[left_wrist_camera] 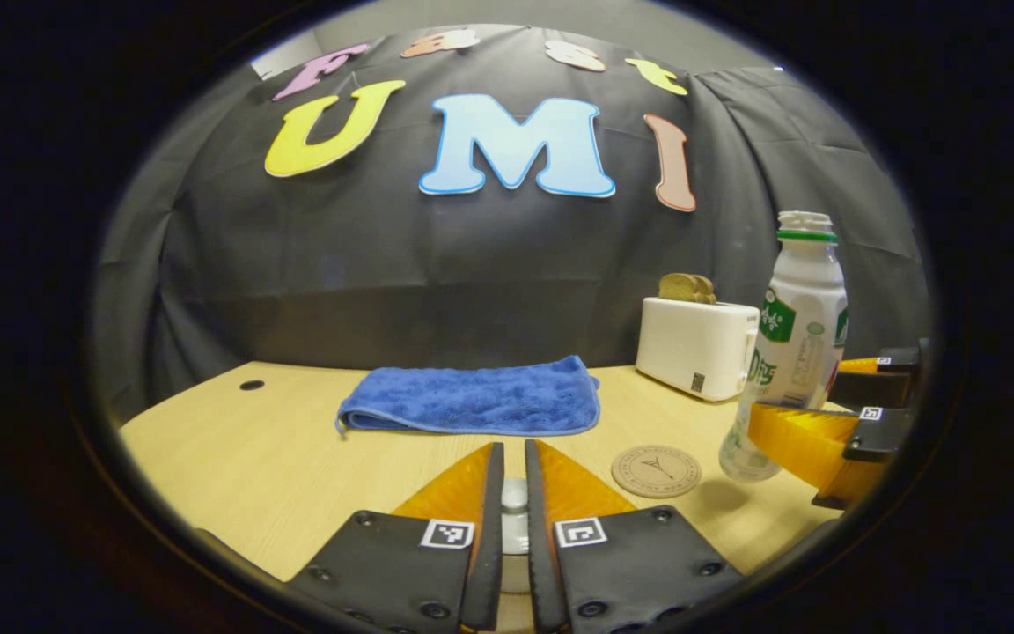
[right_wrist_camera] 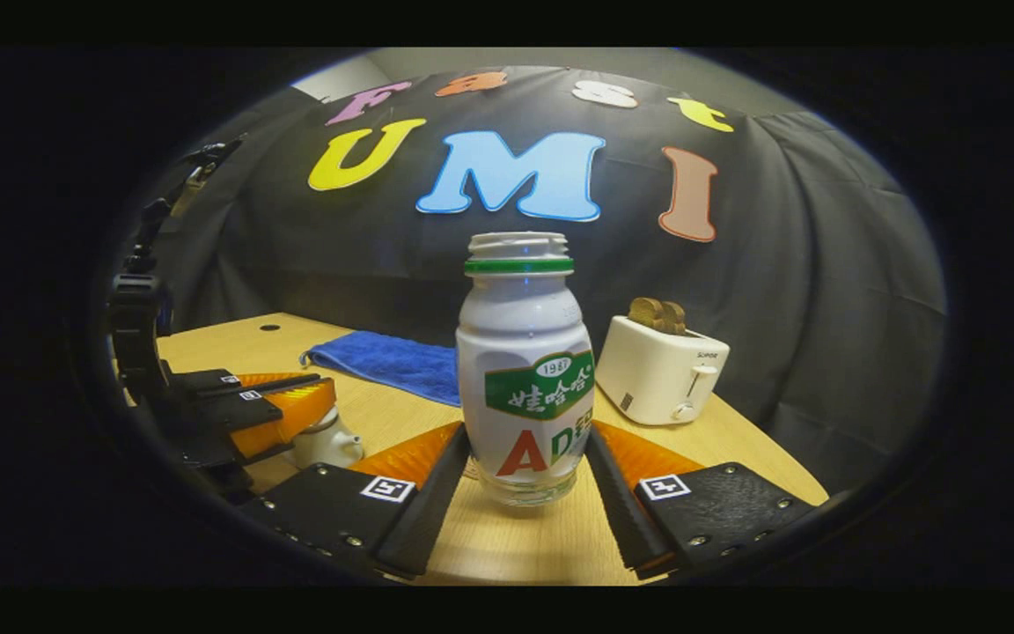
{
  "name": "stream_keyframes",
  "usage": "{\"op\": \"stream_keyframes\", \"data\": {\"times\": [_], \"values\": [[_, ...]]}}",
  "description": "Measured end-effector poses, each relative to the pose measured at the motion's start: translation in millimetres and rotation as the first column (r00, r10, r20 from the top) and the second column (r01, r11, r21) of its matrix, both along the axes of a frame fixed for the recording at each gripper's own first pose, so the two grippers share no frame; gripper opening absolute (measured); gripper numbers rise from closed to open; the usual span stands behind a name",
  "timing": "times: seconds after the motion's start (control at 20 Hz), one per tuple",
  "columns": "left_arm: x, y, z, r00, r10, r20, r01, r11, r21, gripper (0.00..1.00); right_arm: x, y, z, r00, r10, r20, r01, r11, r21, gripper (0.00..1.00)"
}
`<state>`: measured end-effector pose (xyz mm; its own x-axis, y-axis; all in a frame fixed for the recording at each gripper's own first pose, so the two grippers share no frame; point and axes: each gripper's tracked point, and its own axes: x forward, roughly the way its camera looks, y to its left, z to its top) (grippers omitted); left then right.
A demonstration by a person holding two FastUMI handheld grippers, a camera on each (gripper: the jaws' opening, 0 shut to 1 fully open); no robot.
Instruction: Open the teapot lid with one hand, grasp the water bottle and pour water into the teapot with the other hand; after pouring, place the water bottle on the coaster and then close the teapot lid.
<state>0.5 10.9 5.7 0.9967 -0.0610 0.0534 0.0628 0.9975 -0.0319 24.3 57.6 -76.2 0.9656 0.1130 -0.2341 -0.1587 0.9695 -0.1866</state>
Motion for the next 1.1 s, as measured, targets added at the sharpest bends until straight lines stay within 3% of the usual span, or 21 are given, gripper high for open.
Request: {"op": "stream_keyframes", "data": {"times": [0.05, 0.55, 0.9, 0.95, 1.0, 1.1], "values": [[-0.8, 2.1, 1.4, 1.000, 0.001, 0.002, -0.001, 1.000, -0.003, 0.21, -0.1, -0.1, -0.1, 1.000, 0.000, -0.002, 0.000, 1.000, 0.001, 0.78], [-14.1, 16.7, 18.1, 0.998, 0.032, 0.047, -0.029, 0.998, -0.047, 0.21, 5.0, 13.9, -13.0, 0.998, 0.041, -0.037, -0.038, 0.995, 0.090, 0.78], [-21.9, 22.6, 26.9, 0.996, 0.040, 0.074, -0.037, 0.998, -0.046, 0.21, 17.4, 11.6, -11.3, 0.999, 0.019, -0.029, -0.016, 0.996, 0.087, 0.78], [-23.3, 24.7, 28.4, 0.996, 0.041, 0.080, -0.037, 0.998, -0.056, 0.29, 20.3, 12.1, -9.7, 1.000, 0.016, -0.026, -0.013, 0.996, 0.092, 0.78], [-23.8, 25.4, 28.6, 0.996, 0.039, 0.082, -0.034, 0.997, -0.064, 0.21, 22.9, 11.2, -7.2, 1.000, 0.010, -0.023, -0.008, 0.995, 0.098, 0.78], [-25.7, 28.4, 29.9, 0.995, 0.043, 0.084, -0.038, 0.997, -0.070, 0.21, 32.1, 9.8, -1.3, 1.000, 0.005, -0.021, -0.002, 0.995, 0.104, 0.78]]}}
